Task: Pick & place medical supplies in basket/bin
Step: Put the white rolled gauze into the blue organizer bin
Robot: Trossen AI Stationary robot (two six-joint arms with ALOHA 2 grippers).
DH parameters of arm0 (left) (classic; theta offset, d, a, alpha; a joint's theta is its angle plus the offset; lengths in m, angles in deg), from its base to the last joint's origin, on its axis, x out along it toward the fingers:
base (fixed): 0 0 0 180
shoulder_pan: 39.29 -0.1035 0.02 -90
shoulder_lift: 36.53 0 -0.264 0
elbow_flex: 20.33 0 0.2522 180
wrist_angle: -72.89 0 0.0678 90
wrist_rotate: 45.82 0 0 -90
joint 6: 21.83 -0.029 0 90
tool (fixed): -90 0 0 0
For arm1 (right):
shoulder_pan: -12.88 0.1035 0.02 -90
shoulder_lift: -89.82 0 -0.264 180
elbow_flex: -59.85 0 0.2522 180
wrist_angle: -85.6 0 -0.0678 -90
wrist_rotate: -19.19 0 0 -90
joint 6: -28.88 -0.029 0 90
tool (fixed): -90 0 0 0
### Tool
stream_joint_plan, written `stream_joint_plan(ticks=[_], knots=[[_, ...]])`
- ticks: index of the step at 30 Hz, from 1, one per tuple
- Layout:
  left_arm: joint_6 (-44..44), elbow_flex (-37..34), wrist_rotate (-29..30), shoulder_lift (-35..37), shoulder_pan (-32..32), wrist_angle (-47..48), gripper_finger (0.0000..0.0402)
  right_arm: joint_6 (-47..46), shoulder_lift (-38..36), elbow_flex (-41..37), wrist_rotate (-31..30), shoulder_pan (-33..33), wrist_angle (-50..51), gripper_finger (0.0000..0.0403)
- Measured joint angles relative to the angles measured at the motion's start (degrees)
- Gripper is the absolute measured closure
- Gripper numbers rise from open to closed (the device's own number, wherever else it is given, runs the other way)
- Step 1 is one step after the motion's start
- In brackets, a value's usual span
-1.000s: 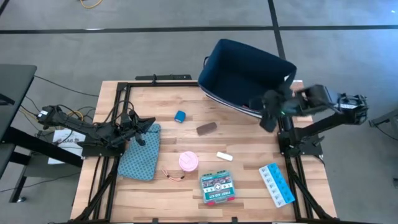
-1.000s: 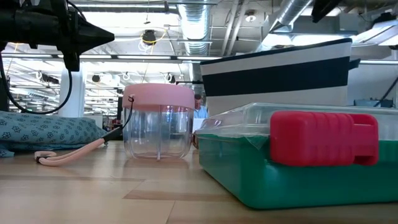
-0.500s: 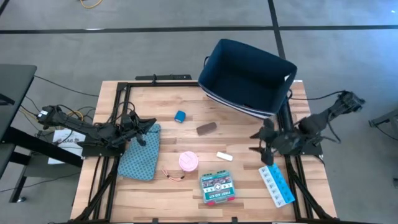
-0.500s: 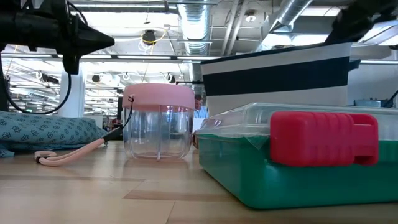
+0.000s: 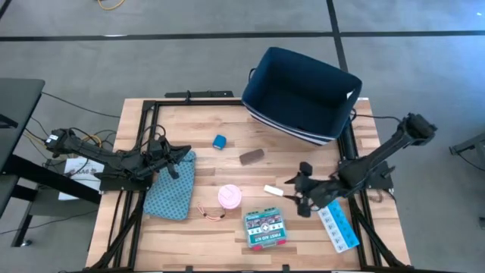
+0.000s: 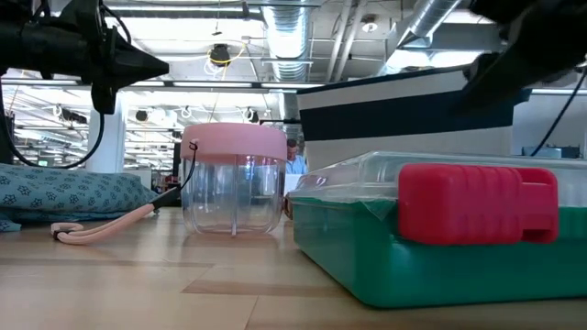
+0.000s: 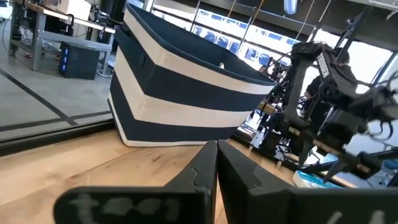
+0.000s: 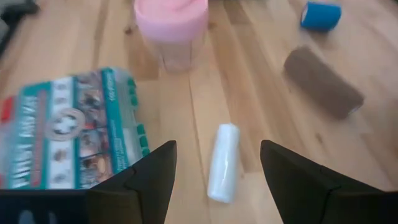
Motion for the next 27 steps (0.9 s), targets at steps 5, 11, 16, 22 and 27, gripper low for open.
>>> stream_joint_plan(ticks=[5,11,16,22,27], knots=[[-4.3,0.0,-0.2,0.0,0.0,-0.1,0.0401,-1.7,7.0,0.0,1.8,-2.6,-1.6,0.0158],[-7.8,0.0,-0.6,0.0,0.0,-0.1,0.0388,-1.7,13.0,0.0,5.0,-5.6,-6.0,0.0152],[-12.6,0.0,-0.5,0.0,0.0,-0.7,0.0347,-1.7,17.5,0.0,6.8,-6.7,-10.6,0.0152],[-16.4,0.0,-0.6,0.0,0.0,-5.1,0.0295,-1.7,22.7,0.0,6.2,-8.7,-12.1,0.0152],[-20.1,0.0,-0.3,0.0,0.0,-8.4,0.0281,-2.9,26.8,0.3,6.6,-10.6,-14.5,0.0158]])
